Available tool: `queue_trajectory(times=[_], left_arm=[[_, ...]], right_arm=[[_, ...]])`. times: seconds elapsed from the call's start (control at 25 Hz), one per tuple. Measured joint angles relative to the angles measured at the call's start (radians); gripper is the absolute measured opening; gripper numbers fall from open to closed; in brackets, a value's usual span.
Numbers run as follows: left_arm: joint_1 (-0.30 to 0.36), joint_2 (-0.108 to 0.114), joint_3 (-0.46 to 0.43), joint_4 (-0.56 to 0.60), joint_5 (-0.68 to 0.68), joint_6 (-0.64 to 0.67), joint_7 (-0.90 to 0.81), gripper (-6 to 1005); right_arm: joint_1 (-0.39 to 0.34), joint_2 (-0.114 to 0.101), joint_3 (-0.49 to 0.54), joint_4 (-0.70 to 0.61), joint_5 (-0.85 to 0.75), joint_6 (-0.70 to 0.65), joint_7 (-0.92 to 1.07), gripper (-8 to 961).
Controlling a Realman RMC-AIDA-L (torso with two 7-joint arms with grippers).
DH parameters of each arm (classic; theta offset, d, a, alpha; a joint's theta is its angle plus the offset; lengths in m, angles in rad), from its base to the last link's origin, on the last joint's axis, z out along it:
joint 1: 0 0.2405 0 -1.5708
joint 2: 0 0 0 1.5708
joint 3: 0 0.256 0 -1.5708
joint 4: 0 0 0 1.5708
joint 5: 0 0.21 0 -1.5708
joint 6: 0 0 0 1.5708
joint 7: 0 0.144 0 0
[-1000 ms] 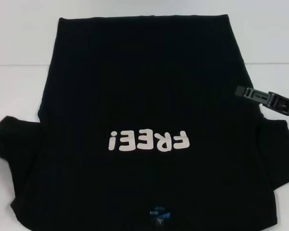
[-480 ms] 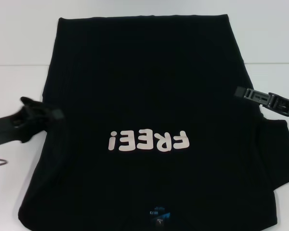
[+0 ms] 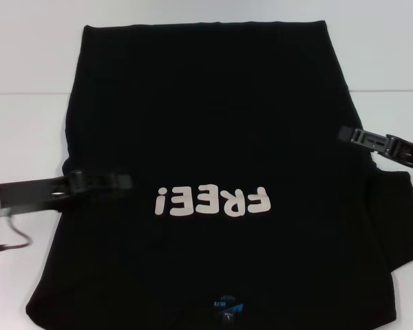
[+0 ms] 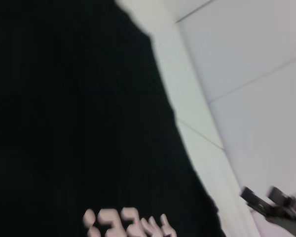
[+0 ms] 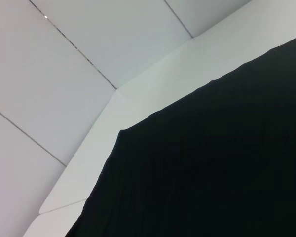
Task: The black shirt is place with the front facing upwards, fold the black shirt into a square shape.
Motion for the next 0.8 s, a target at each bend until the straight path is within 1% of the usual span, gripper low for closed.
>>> queue_trajectory(times=[0.04, 0.16, 0.28, 0.4, 0.48, 0.56, 0.64, 0.68, 0.8], left_arm=[[0.019, 0.006, -0.019, 0.018, -0.01, 0.036, 0.079, 180], [0.066, 0.009, -0.053, 0.041, -0.019, 0.093, 0.275, 286], [0.095, 0.006, -0.055, 0.045, -0.018, 0.102, 0.38, 405], [0.105, -0.004, -0.051, 0.046, -0.016, 0.104, 0.419, 531], [0.107, -0.016, -0.053, 0.057, -0.018, 0.107, 0.432, 626], [0.105, -0.028, -0.06, 0.073, -0.02, 0.106, 0.433, 720], [0.101, -0.036, -0.068, 0.084, -0.022, 0.102, 0.428, 740], [0.098, -0.04, -0.072, 0.087, -0.022, 0.097, 0.422, 749], [0.092, -0.045, -0.078, 0.089, -0.023, 0.088, 0.419, 778]], right_arm=[[0.0, -0.004, -0.001, 0.0, 0.0, -0.006, 0.0, 904], [0.0, -0.019, -0.004, 0.002, -0.001, -0.029, -0.005, 903], [0.0, -0.036, -0.008, 0.003, -0.006, -0.067, -0.01, 903], [0.0, -0.066, -0.009, 0.002, -0.03, -0.137, 0.016, 902], [0.005, -0.103, -0.01, -0.006, -0.08, -0.201, 0.09, 901], [0.016, -0.145, -0.01, -0.024, -0.168, -0.249, 0.213, 900], [0.029, -0.171, -0.009, -0.062, -0.275, -0.278, 0.322, 900], [0.033, -0.178, -0.006, -0.093, -0.333, -0.292, 0.376, 900], [0.038, -0.182, 0.002, -0.187, -0.453, -0.338, 0.509, 899]])
